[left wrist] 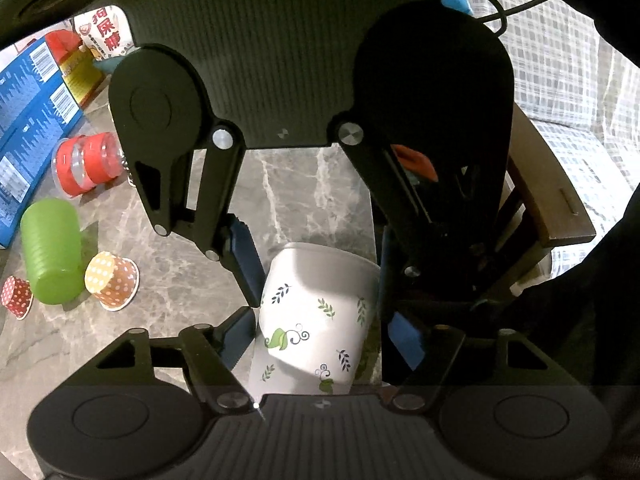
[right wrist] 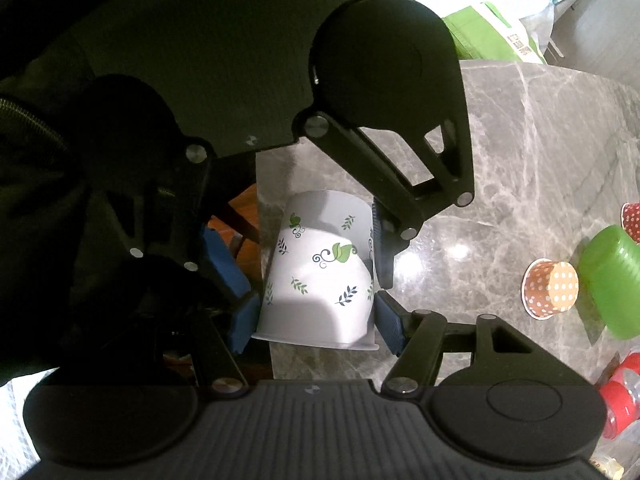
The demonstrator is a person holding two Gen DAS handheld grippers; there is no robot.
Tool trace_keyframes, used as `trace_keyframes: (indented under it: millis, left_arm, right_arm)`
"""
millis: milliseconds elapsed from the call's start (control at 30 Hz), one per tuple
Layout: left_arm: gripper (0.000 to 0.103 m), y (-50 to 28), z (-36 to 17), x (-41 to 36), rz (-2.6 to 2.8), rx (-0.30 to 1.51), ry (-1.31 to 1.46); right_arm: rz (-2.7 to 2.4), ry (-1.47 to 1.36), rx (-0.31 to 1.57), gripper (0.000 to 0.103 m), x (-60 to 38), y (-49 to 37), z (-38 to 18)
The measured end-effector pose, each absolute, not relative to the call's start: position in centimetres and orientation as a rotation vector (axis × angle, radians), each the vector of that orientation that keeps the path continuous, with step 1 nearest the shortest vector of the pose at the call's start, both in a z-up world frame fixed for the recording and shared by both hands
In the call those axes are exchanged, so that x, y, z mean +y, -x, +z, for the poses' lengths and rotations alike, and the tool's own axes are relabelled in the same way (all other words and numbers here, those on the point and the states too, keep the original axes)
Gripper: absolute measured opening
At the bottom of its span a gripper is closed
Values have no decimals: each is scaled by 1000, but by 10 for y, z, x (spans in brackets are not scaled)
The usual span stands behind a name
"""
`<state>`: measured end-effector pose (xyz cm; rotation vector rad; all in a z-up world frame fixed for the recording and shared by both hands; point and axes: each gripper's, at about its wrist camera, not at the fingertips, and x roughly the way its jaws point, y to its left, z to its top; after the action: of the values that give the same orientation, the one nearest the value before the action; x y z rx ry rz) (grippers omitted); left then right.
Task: Flip cup upright
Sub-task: 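Close the left tool on the cup while the right tool releases it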
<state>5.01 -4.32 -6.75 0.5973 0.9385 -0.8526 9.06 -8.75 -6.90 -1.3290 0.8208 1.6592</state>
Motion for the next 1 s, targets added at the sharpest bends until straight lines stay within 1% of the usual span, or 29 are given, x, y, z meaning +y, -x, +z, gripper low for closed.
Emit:
trace_keyframes:
  millis: [67, 167, 300, 633, 667, 767, 800, 933, 1000]
  left_arm:
    - [77, -50, -68, -44, -857, 942, -613]
    - [72, -50, -71, -46, -843, 955, -656]
    - [66, -51, -73, -45, -844, 960, -646]
    - [65, -49, -74, -43, -804, 929, -638]
    - [65, -50, -74, -42, -801, 927, -631]
    - [65, -51, -74, -41, -796, 925, -626]
    - [65, -51, -74, -41, -794, 923, -627]
    - [65, -52, -74, -41, -780, 917, -625]
    - [64, -51, -74, -39, -761, 906, -612]
  right_arm:
    - [1659, 1330, 821, 64, -87, -92, -70]
    - [1666, 1343, 824, 64, -87, -92, -70]
    - [1669, 1351, 819, 64, -88, -92, -69]
    - [1641, 1340, 783, 66, -89, -93, -71]
    - [1632, 1338, 766, 68, -90, -93, -70]
    - [1598, 1326, 687, 86, -97, -90, -64]
    - [1587, 1313, 667, 89, -100, -90, -62]
    - [1516, 1241, 603, 92, -114, -96, -46]
    - [1480, 1186, 560, 100, -126, -96, -36]
